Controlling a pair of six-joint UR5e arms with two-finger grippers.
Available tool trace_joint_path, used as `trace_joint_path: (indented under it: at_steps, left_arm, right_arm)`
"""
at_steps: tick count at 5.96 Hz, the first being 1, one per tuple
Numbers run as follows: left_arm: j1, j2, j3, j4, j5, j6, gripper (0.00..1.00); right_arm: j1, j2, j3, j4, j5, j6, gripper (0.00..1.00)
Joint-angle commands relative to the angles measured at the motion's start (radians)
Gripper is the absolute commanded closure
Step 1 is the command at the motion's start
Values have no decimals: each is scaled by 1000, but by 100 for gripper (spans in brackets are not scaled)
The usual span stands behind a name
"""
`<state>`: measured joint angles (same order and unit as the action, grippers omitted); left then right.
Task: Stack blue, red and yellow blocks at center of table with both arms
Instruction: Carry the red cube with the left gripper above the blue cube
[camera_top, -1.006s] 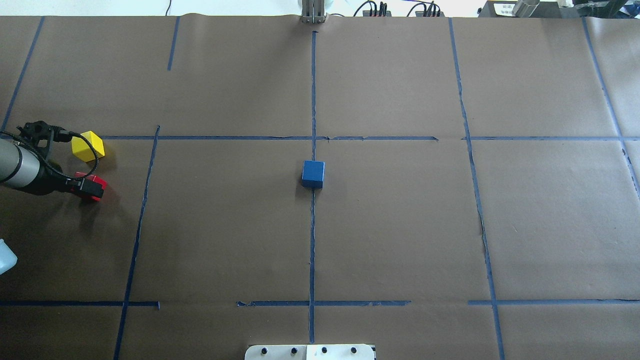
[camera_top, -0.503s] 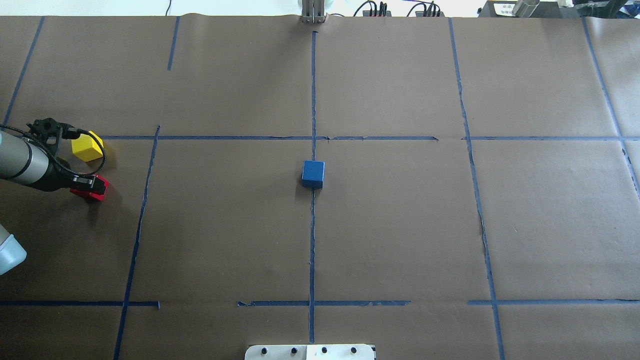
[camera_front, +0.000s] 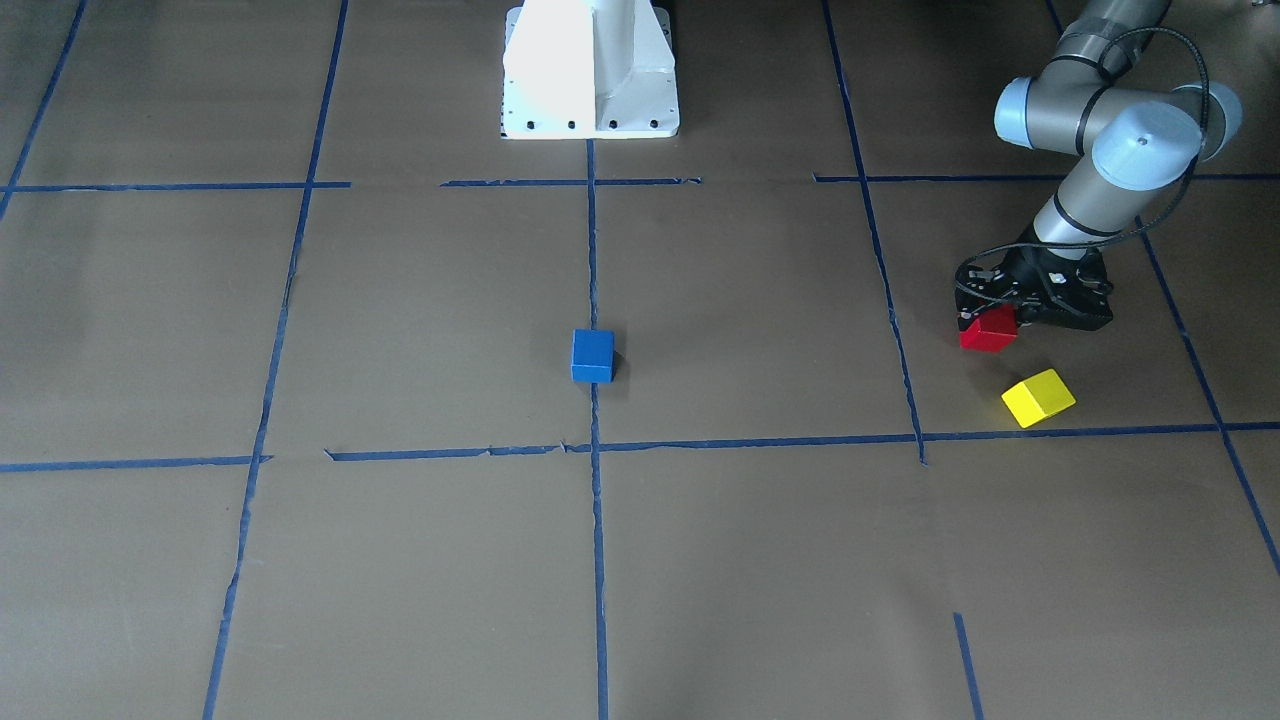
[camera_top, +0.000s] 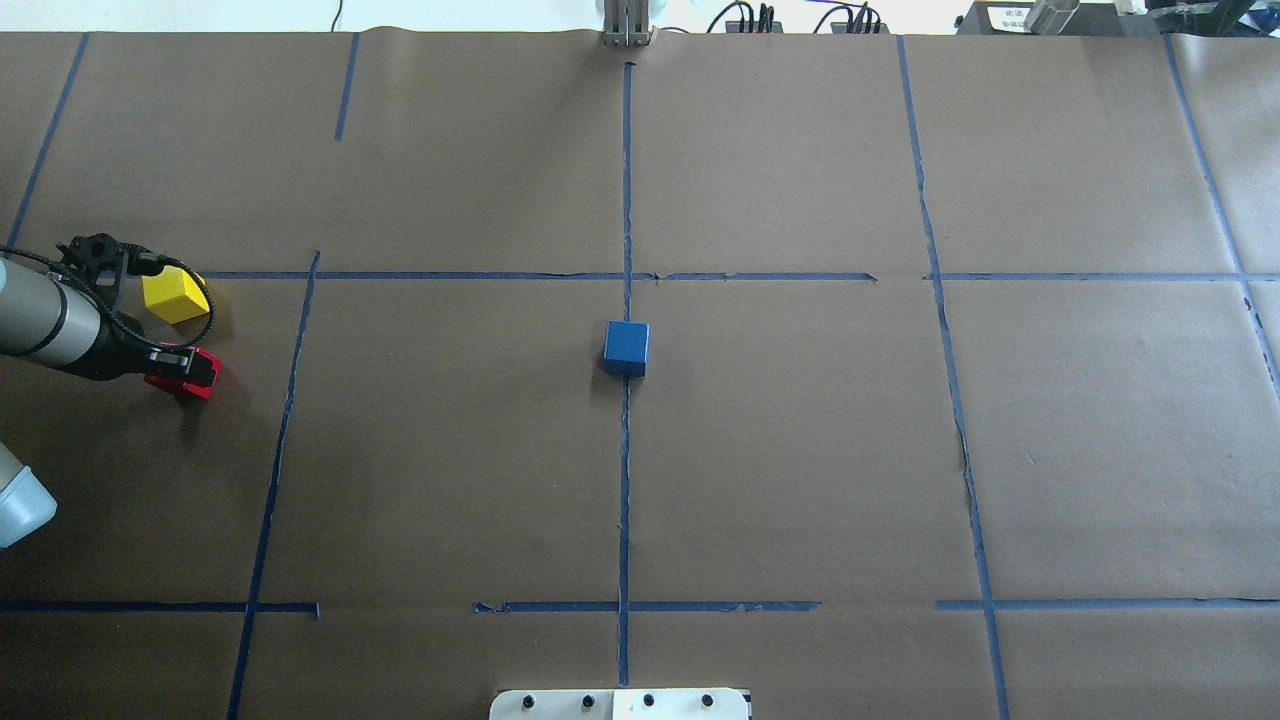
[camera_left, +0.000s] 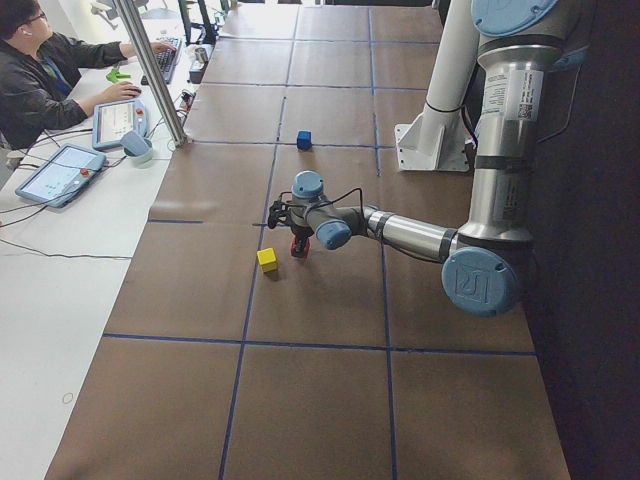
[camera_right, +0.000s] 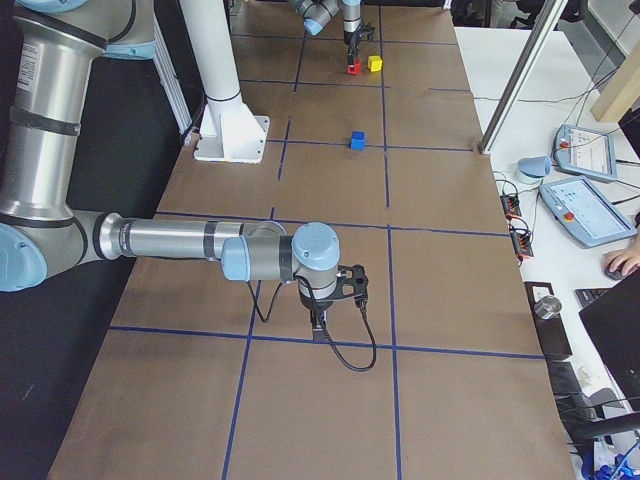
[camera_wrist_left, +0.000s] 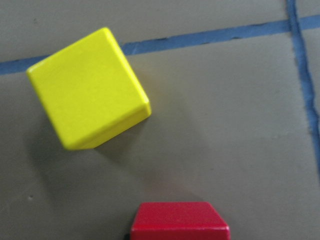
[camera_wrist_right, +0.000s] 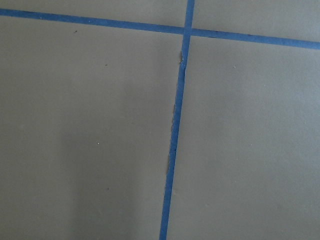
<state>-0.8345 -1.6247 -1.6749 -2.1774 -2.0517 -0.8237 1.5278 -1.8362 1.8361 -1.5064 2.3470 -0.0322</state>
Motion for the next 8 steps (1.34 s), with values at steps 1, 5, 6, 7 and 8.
trace_joint_path:
  at_steps: [1, 5, 6, 7, 8]
  left_arm:
    - [1, -106, -17, 25, -1, -73, 72]
    - [196, -537, -11, 454, 78, -345, 72]
    - [257, -648, 19, 509, 132, -403, 72]
    - [267, -740, 90, 530, 136, -432, 72]
    - [300, -841, 197, 528, 195, -462, 72]
  right_arm:
    - [0, 0, 0, 0, 2, 0, 0]
    - [0, 0, 2, 0, 2, 2, 0]
    - [0, 0, 2, 0, 2, 0, 0]
    - [0, 0, 2, 0, 2, 0, 0]
    - [0, 0, 2, 0, 2, 0, 0]
